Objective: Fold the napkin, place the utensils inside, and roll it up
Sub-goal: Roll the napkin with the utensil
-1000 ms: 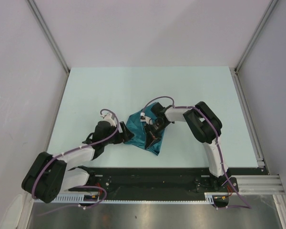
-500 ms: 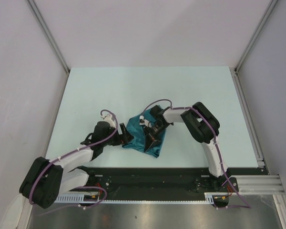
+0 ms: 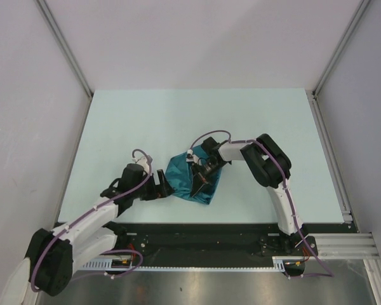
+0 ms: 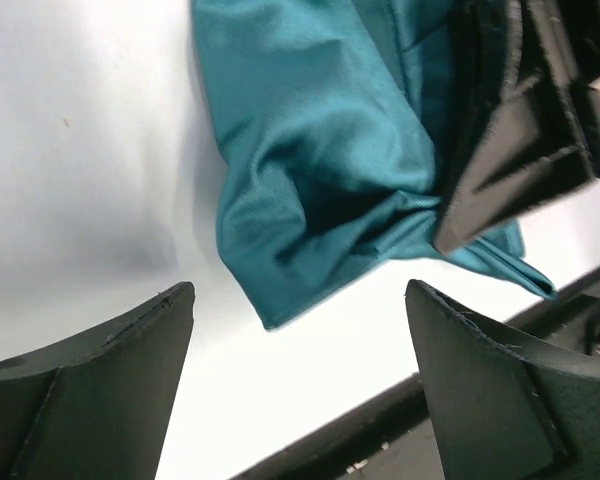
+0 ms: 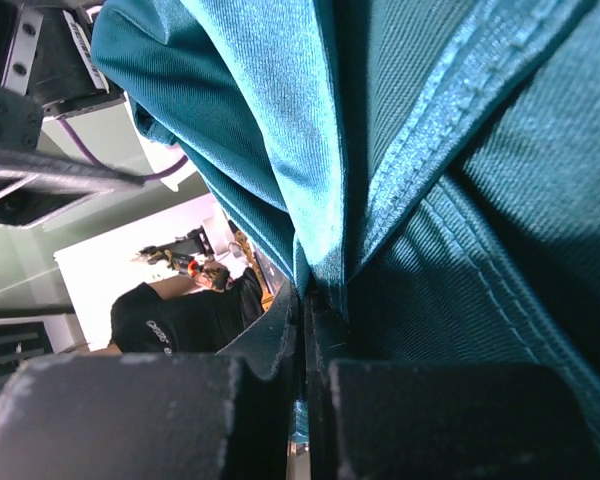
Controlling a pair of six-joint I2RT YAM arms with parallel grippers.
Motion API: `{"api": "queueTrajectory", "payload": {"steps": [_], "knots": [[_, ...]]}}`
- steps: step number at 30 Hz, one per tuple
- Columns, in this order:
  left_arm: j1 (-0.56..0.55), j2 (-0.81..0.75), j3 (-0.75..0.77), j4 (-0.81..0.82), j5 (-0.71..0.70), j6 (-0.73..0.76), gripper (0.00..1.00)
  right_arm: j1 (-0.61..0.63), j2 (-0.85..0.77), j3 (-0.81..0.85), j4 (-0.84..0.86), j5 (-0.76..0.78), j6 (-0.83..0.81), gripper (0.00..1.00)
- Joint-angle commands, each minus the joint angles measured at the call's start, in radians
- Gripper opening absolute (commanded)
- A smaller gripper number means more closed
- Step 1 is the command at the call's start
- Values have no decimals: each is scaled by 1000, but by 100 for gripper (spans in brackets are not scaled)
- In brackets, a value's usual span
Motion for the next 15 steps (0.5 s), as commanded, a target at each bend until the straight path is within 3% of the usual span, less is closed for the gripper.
{"api": "queueTrajectory", "payload": {"steps": [1,7,15], "knots": [[4,-73,-14,-51,77,-58,90,-23,47,4,-23,57,73,0],[4,-41,-77,107,191,-184,78,-22,41,-5,-23,80,71,0],[6,-42,-125,324,223,-328,73,-22,26,-25,-14,95,76,0]]}}
